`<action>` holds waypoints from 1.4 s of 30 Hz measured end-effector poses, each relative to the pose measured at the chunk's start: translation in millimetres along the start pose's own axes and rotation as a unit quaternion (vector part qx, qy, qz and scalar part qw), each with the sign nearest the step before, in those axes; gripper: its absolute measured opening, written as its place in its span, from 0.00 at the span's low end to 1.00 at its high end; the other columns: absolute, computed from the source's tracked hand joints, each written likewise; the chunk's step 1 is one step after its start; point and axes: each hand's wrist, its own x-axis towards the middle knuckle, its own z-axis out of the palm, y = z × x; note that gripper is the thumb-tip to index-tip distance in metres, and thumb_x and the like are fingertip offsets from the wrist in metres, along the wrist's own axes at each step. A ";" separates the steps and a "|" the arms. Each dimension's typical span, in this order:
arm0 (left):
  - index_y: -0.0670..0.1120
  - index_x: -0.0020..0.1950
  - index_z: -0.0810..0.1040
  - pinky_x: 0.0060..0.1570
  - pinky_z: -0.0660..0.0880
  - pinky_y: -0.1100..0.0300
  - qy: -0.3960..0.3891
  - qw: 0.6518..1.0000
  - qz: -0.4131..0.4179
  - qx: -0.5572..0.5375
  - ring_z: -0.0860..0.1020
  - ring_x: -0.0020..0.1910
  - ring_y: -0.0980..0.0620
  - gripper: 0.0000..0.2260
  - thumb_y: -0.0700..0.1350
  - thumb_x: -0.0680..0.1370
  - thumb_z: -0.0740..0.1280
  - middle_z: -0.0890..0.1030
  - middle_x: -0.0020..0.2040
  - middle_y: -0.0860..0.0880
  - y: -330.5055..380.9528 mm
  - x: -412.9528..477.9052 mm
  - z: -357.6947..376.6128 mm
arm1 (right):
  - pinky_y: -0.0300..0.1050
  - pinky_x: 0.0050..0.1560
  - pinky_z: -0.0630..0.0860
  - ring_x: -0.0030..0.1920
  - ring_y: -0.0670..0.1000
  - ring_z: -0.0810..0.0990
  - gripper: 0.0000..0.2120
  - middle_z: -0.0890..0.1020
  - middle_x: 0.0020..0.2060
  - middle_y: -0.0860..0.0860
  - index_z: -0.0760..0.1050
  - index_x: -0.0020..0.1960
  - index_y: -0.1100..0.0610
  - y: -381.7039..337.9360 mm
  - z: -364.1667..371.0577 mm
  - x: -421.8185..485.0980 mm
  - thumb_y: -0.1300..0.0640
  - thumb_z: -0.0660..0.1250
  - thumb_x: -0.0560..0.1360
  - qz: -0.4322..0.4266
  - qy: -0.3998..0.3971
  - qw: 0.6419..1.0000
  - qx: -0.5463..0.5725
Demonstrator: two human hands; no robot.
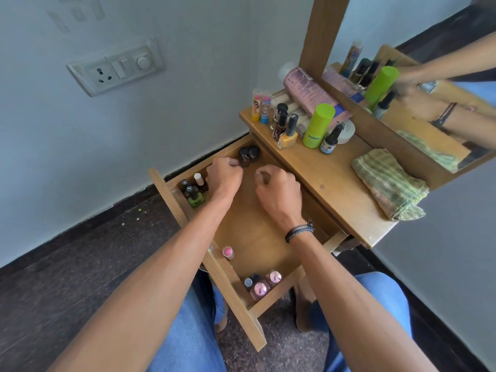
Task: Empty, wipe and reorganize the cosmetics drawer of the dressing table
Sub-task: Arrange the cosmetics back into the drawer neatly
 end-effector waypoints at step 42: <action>0.46 0.51 0.81 0.49 0.77 0.52 0.012 0.975 0.221 -0.021 0.80 0.48 0.50 0.09 0.49 0.76 0.74 0.83 0.49 0.51 60.2 -56.1 24.0 | 0.48 0.41 0.80 0.37 0.43 0.79 0.08 0.82 0.36 0.43 0.83 0.47 0.46 30.4 -87.1 11.2 0.51 0.67 0.71 0.025 0.120 0.983 0.137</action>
